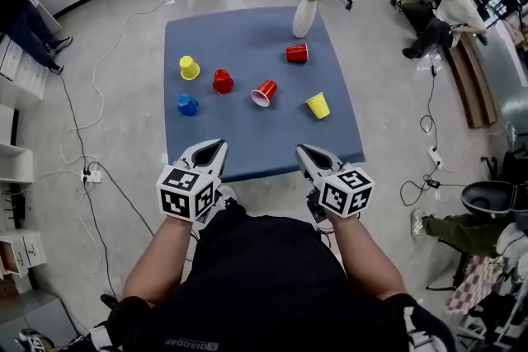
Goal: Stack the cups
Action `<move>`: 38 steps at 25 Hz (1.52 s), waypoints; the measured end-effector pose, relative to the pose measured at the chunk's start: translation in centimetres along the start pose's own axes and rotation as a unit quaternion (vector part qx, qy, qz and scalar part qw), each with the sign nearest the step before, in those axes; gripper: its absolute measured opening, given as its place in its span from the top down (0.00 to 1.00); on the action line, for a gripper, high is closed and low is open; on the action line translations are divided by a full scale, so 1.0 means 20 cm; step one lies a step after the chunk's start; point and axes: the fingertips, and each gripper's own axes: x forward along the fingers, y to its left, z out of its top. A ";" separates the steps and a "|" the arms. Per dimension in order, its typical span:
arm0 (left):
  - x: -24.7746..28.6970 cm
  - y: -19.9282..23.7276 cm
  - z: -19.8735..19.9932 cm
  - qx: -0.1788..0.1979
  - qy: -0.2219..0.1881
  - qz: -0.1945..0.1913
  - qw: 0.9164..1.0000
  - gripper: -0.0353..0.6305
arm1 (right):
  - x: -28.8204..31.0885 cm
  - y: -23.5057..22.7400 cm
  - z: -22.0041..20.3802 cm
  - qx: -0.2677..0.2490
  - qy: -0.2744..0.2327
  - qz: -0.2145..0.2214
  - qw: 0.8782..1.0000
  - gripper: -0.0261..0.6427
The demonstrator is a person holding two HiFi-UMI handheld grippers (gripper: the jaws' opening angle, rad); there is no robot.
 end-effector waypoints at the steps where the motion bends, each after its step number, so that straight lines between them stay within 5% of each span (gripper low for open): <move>1: 0.01 0.04 0.01 0.002 0.005 -0.006 1.000 0.94 | 0.04 0.00 0.02 0.002 -0.001 -0.006 1.000 0.96; 9: 0.09 0.39 0.08 0.024 0.021 -0.033 0.999 0.94 | 0.32 0.01 0.10 0.009 0.000 -0.053 0.999 0.96; 18: 0.15 0.51 0.11 0.019 0.030 -0.044 0.998 0.94 | 0.40 -0.01 0.20 0.005 0.004 -0.070 0.998 0.96; 31: 0.22 0.54 0.01 -0.026 0.044 0.011 0.999 0.94 | 0.72 -0.42 0.26 0.012 0.059 -0.079 0.995 0.96; 38: 0.27 0.54 0.00 -0.027 0.054 0.035 0.998 0.94 | 0.96 -0.72 0.14 0.121 0.111 -0.100 0.981 0.93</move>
